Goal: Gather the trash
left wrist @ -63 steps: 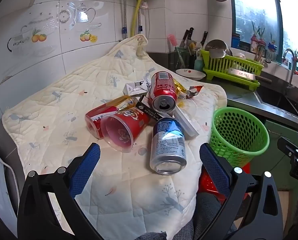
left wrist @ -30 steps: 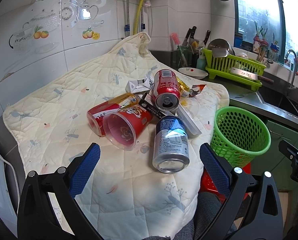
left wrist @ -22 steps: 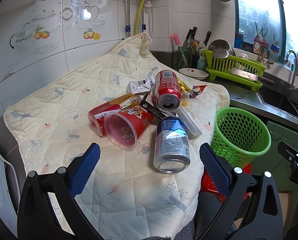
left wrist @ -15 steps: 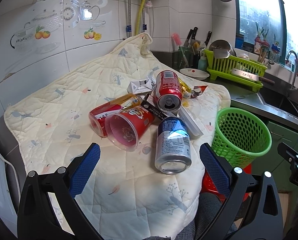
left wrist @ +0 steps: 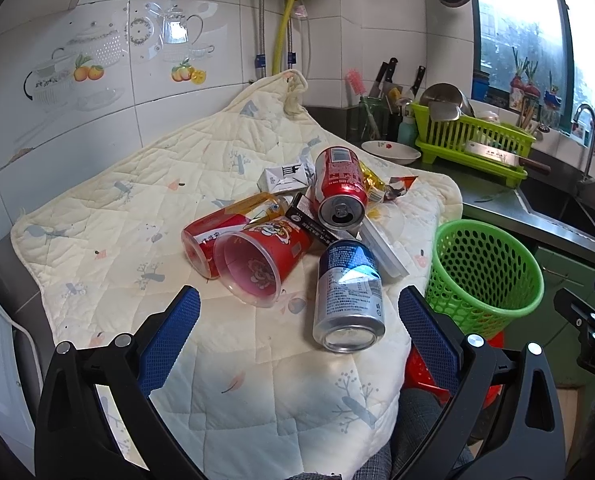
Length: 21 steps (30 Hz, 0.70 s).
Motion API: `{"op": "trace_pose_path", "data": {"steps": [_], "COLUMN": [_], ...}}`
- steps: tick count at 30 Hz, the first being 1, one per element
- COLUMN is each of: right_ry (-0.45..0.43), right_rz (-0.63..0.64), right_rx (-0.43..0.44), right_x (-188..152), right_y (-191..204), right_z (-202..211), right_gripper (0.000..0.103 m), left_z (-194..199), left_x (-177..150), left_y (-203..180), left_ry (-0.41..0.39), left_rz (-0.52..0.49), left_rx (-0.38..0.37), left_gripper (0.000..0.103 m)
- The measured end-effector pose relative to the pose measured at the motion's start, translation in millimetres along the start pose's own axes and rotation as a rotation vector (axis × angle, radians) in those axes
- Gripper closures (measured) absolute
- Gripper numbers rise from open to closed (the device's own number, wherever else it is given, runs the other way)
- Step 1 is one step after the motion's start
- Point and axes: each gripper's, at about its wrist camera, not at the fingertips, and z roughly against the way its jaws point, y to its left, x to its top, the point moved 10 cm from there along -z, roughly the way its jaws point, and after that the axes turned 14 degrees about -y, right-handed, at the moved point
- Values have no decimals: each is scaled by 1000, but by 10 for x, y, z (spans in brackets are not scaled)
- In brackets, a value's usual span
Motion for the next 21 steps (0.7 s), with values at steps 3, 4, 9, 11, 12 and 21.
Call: {"op": "trace_pose_path", "data": {"steps": [3,4,9,11,12,21], "right_ry": [-4,-6,-25,-30,-30,-35], "right_rz": [-4,-6,-8,-4,-5,-9], "right_rx": [0,0,-2,-3,-1,3], "right_x": [13,15,38,39,43,63], "right_y": [-5,-8,-8,-3,0,10], "right_z": [5,11,46,57,61,78], "right_gripper": [6,6,6,7,7,7], "left_z": [17,23,35,44,48,73], "left_x": [16,21,47,53,55,102], "left_y": [-4,-7,-3,-3,-3,-14], "left_ry": [-6,-8,-15,-17,-18,-30], "left_rz": [-1,-1,2,1,2,0], "left_rx": [-1,-2,-4,-4,-4,-6], "left_gripper": [5,5,5,5,5,5]}}
